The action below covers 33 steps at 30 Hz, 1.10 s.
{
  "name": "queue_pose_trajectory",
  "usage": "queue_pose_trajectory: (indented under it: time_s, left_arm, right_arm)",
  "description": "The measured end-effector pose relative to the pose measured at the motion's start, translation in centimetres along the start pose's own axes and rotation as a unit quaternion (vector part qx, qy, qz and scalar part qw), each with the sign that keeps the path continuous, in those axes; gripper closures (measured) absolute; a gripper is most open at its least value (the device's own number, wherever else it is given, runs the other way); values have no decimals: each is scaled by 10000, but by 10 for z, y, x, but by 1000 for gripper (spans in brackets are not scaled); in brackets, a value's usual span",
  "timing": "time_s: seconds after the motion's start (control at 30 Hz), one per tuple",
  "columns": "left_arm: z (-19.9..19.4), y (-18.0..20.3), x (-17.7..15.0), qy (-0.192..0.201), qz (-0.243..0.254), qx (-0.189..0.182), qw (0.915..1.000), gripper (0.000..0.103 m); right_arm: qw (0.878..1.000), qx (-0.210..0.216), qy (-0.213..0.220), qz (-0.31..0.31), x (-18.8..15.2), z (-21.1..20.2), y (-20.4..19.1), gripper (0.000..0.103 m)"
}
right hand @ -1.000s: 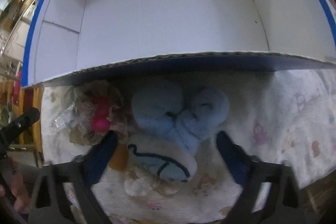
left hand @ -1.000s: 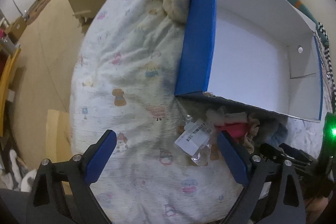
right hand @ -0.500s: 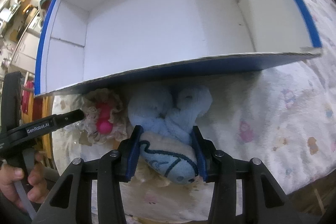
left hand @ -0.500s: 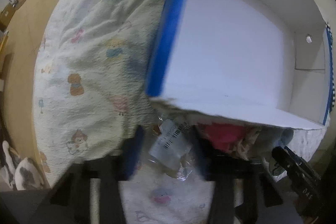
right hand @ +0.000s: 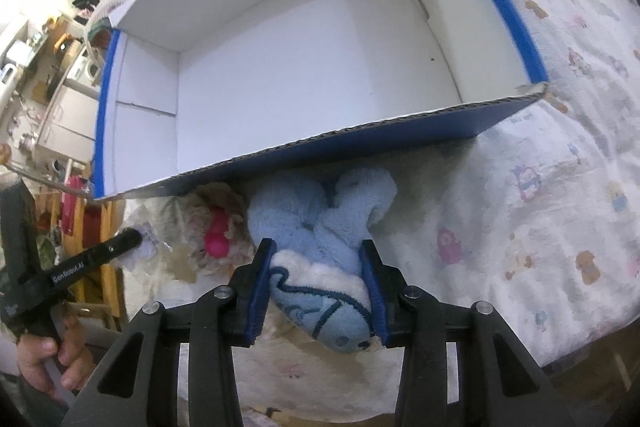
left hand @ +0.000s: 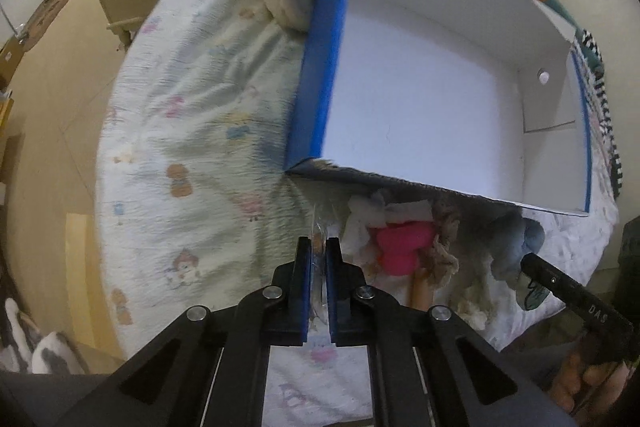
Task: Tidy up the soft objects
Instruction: 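Grasp the light blue plush toy with the right tool while the left tool grasps the clear plastic bag, then carry the blue plush and plastic bag over the white box with both tools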
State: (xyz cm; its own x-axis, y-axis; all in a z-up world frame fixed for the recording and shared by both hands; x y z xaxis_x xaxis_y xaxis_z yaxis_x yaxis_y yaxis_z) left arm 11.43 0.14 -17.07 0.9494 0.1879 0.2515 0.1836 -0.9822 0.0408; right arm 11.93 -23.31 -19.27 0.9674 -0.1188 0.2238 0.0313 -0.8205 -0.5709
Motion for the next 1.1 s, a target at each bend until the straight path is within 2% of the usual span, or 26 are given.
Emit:
queue_pose_trajectory:
  time_s: [0.13, 0.3, 0.47, 0.63, 0.77, 0.97, 1.1]
  left_arm:
    - [-14, -18, -3, 236, -37, -52, 9997, 97]
    - [-28, -28, -2, 444, -130, -32, 9989, 97]
    - [-33, -21, -12, 555, 0, 70, 9984, 97]
    - [-52, -21, -9, 805, -36, -63, 9967, 97]
    - [-89, -12, -1, 1128, 9, -306, 9931, 97]
    - [-137, 11, 36, 1594, 154, -515, 9857, 97]
    - [-142, 24, 62, 1686, 205, -510, 9841, 97]
  right_arm:
    - [9990, 431, 119, 7, -7, -15, -17, 59]
    - [9968, 708, 259, -263, -17, -33, -37, 59]
    - [9935, 916, 425, -522, -20, -46, -51, 59]
    - [9884, 1240, 582, -662, -19, -66, -74, 59]
    - [9837, 1402, 841, -750, -6, -90, -87, 59]
    - [9733, 1929, 1188, -376, 33, -117, -95, 59]
    - [9740, 1804, 1329, -335, 59, -121, -93, 59]
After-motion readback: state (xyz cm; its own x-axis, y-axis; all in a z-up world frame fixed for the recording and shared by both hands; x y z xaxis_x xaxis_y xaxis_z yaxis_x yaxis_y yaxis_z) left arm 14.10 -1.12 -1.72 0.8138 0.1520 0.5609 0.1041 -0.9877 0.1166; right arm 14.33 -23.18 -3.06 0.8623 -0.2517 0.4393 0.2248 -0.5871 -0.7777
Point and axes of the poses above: each gripper's, at about its wrist camera, not at the fingertips, and z roughly the way its jaws point, y to its right, x to its top, the point moved 9 cm from there along z, roughly the way its jaws point, and after that the axes turned 10 degrees about x, right-handed, at the moved point
